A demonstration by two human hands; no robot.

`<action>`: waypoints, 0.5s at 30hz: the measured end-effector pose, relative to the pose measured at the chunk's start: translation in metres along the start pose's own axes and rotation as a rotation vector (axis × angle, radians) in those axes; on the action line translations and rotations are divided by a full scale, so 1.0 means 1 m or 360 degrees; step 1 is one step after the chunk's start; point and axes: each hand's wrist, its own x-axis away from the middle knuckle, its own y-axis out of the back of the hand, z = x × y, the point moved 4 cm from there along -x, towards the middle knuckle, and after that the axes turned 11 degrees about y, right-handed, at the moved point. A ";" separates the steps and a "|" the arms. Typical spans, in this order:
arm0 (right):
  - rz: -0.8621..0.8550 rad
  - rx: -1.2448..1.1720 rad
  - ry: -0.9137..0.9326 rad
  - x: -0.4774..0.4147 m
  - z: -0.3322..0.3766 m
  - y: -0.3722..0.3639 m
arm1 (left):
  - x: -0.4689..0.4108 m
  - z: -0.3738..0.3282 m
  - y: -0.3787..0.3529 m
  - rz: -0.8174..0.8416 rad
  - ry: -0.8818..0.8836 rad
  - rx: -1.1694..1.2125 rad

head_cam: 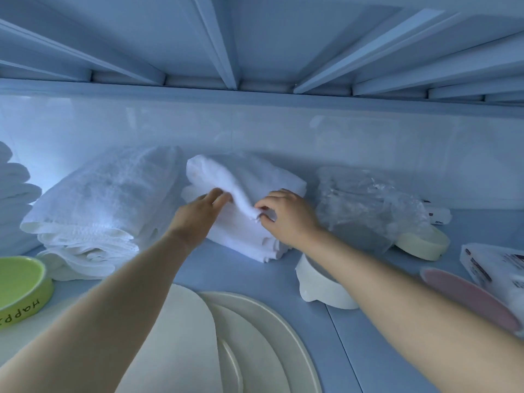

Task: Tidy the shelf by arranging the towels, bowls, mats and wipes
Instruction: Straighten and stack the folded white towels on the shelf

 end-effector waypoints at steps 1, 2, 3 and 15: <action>0.0011 -0.0052 0.0002 -0.005 0.000 0.000 | -0.002 0.005 0.003 0.0024 0.0016 0.0041; 0.0015 -0.0099 -0.0003 -0.009 -0.004 0.001 | -0.003 0.008 0.006 0.0050 0.0033 0.0076; 0.0007 -0.0134 -0.0008 -0.010 -0.010 0.004 | -0.004 0.008 0.010 0.0058 0.0072 0.0128; 0.0629 -0.0112 -0.0230 0.004 -0.074 -0.003 | -0.002 -0.079 0.019 0.0009 0.0061 0.0366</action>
